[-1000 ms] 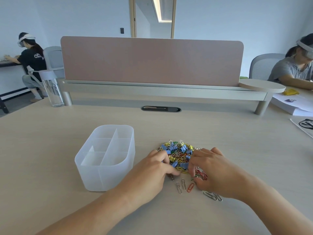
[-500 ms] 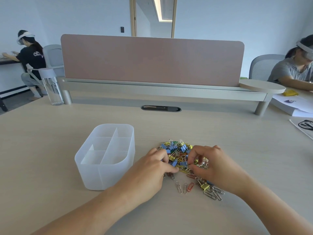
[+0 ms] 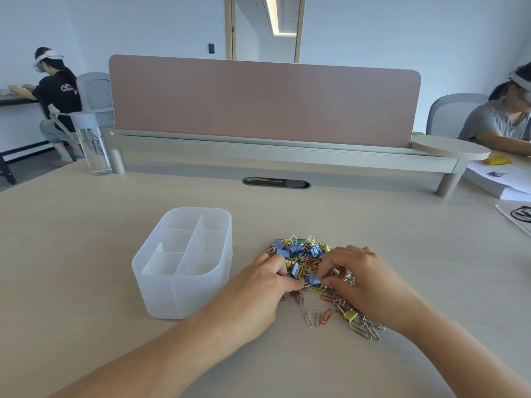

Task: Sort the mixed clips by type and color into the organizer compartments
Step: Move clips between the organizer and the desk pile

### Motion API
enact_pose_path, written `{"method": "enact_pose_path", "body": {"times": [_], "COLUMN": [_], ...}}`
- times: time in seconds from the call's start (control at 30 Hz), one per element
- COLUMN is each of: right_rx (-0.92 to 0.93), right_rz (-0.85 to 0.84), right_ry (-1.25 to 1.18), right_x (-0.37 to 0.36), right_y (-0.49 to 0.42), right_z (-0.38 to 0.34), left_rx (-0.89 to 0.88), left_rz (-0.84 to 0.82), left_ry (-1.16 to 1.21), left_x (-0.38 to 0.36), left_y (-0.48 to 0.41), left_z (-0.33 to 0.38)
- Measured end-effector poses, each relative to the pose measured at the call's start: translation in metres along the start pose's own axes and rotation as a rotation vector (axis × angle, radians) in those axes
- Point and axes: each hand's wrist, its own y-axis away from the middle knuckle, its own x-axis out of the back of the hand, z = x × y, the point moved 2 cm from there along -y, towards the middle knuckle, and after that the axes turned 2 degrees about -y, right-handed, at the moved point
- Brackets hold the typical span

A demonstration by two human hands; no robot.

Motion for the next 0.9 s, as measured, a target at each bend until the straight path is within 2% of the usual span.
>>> {"method": "enact_pose_path", "body": {"times": [0.17, 0.3, 0.57, 0.73, 0.9], "right_rx": [0.071, 0.120, 0.074, 0.058, 0.036], "right_rz": [-0.030, -0.042, -0.066, -0.053, -0.010], "right_ry": [-0.021, 0.044, 0.144, 0.077, 0.061], "right_x": [-0.004, -0.010, -0.001, -0.005, -0.015], "right_y": [-0.001, -0.002, 0.001, -0.005, -0.010], "right_z": [0.002, 0.004, 0.009, 0.002, -0.009], "left_rx": [-0.006, 0.073, 0.127, 0.191, 0.288], "left_rz": [0.067, 0.191, 0.159, 0.201, 0.103], "left_ry": [0.223, 0.234, 0.199, 0.174, 0.142], "left_x": [0.005, 0.011, 0.009, 0.018, 0.020], "left_y": [-0.002, -0.002, 0.000, 0.003, 0.006], "left_z": [0.002, -0.003, -0.005, -0.001, -0.002]}}
